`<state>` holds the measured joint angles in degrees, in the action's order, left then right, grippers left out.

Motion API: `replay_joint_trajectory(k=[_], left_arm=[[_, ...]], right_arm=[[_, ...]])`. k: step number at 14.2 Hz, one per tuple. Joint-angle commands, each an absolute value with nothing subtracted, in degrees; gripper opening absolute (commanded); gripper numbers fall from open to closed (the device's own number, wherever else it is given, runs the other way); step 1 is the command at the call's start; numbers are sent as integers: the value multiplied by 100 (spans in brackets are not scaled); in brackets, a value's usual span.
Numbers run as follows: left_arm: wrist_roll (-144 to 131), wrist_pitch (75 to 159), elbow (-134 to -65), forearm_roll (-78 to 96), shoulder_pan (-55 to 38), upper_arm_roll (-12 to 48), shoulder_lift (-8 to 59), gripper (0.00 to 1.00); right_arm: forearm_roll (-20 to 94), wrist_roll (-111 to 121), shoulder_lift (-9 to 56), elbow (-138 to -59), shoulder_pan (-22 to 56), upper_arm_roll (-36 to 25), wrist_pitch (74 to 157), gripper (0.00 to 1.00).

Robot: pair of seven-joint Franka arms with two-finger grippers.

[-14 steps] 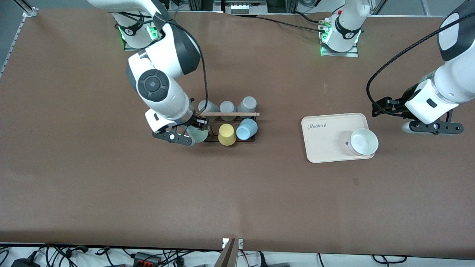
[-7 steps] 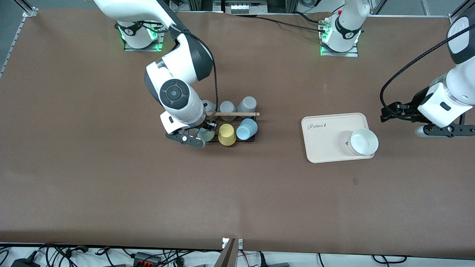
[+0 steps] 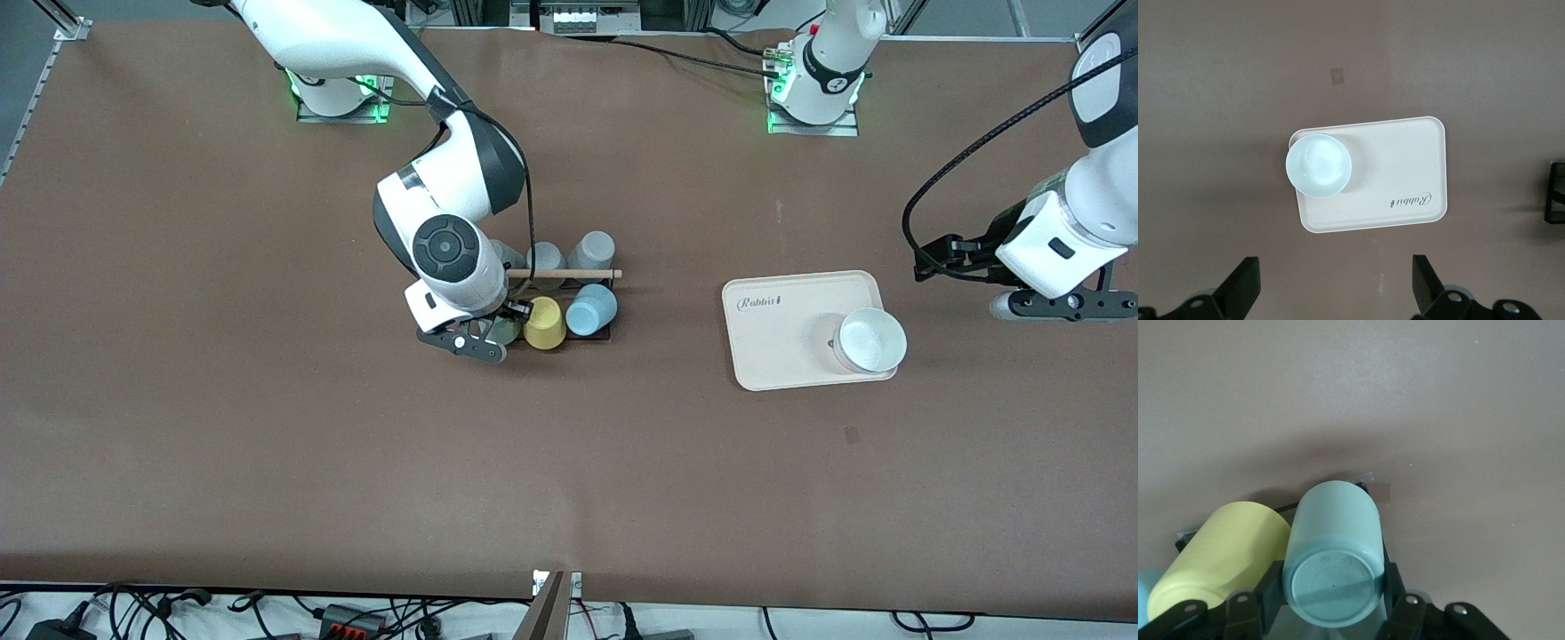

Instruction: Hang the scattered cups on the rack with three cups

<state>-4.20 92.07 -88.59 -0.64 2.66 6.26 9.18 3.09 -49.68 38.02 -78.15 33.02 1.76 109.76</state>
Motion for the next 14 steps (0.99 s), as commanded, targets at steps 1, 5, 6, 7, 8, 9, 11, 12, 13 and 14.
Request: replay_joint_trajectory(k=[1, 5, 6, 7, 8, 9, 11, 12, 13, 14], left_arm=[[-475, 9246, -8895, -202, 290, 685, 817, 100], [-466, 9255, -8895, -185, 290, 677, 817, 100], [-466, 9255, -8886, -185, 290, 677, 817, 100], [-466, 9255, -8886, -176, 290, 677, 817, 100], [-457, 9246, -8894, -184, 290, 677, 817, 100], [-448, 9229, -8903, -176, 299, 677, 817, 100], [-431, 9255, -8895, -193, 308, 668, 835, 100], [-439, 9255, -8895, -193, 299, 668, 835, 100], [-466, 9255, -8895, -176, 290, 668, 835, 100], [-475, 9255, -8895, -132, 299, 677, 826, 100]], right_arm=[[237, -5124, 3867, -7638, 3357, 132, 10951, 92], [80, -4408, 3640, -7594, 3261, 79, 10864, 100], [-95, -3925, 3482, -7594, 3261, 70, 10820, 100], [-114, -3755, 3341, -7594, 3200, 53, 10680, 100], [-132, -3709, 3244, -7585, 3034, 27, 10522, 100], [-141, -3622, 3113, -7541, 2884, 18, 10390, 100], [-62, -3254, 2788, -7462, 2403, 17, 10091, 100], [8, -3174, 2577, -7558, 2078, 26, 10099, 100], [157, -3147, 2471, -7593, 1744, 35, 10029, 100], [219, -3025, 2322, -7620, 1488, 44, 9959, 100]])
